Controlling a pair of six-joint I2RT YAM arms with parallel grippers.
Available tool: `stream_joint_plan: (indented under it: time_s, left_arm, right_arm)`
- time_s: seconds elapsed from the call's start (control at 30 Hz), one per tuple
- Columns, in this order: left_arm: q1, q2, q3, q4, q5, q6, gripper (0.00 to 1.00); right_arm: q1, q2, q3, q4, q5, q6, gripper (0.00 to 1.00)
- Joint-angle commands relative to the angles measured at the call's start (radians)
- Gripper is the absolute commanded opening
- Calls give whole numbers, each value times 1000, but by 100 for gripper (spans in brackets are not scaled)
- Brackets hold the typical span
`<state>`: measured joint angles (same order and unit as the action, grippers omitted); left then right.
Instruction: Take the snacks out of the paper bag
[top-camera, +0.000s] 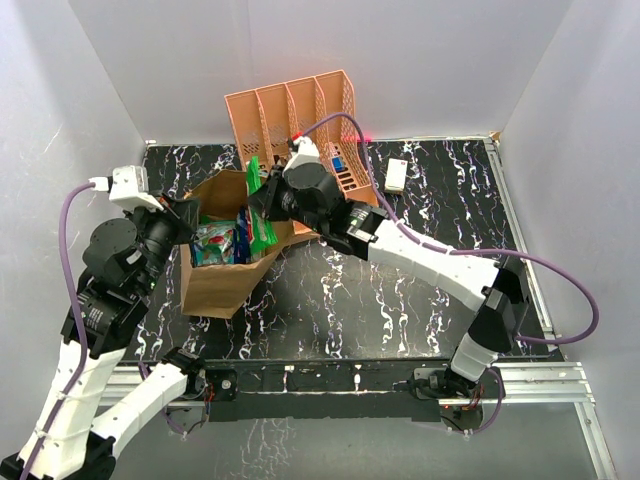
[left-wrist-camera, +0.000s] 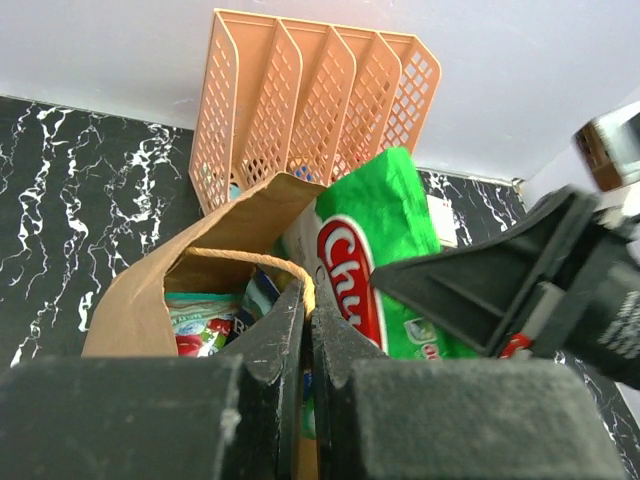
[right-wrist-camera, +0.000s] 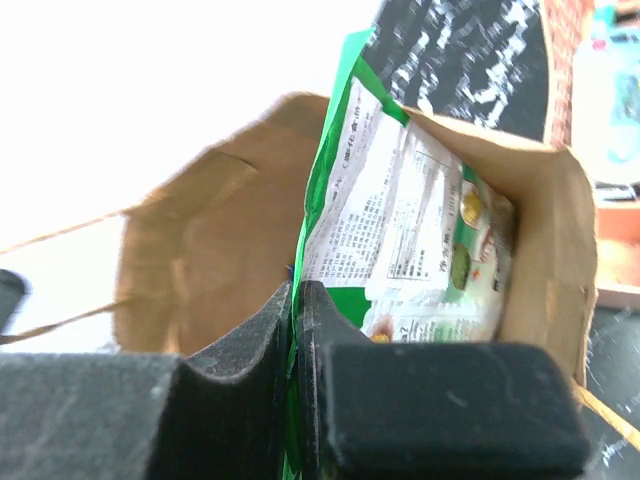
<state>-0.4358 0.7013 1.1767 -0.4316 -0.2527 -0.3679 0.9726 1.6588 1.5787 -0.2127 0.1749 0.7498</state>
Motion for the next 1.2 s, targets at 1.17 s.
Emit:
stream_joint_plan:
  time_s: [1.17]
  left_arm:
    - [-6, 97, 105, -11, -240, 115, 0]
  right_arm:
    - [-5, -942, -490, -166, 885, -364, 8]
